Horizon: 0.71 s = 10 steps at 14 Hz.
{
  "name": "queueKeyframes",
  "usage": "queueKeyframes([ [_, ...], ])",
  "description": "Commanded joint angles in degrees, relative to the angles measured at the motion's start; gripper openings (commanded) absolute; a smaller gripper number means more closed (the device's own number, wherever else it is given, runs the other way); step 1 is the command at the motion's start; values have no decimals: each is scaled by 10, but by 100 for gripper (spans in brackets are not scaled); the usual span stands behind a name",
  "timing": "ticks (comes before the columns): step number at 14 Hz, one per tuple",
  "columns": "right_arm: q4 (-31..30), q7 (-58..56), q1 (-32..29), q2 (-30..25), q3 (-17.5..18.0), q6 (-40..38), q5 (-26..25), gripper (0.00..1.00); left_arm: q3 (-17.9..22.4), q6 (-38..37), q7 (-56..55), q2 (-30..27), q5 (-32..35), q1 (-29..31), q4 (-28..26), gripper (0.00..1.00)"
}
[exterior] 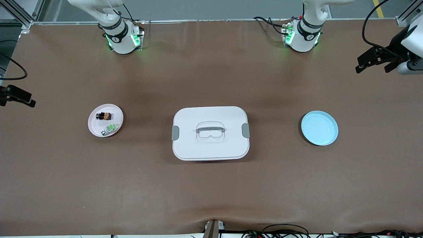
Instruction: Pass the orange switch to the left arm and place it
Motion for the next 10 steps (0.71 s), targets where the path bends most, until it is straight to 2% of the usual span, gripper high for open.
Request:
queueKeyframes([
  [1,8,0,-8,10,4,2,-4,100,-4,-8,11,5,9,4,12,100],
  [3,9,0,-13,59,4,27,4,100,-4,-8,11,5,9,2,12,100],
  [7,4,0,-12,102,6,47,5,100,-3,-8,11,5,9,4,12,100],
  [10,-46,0,-7,104,6,73,8,100,-3,-8,12,5,9,3,13,100],
])
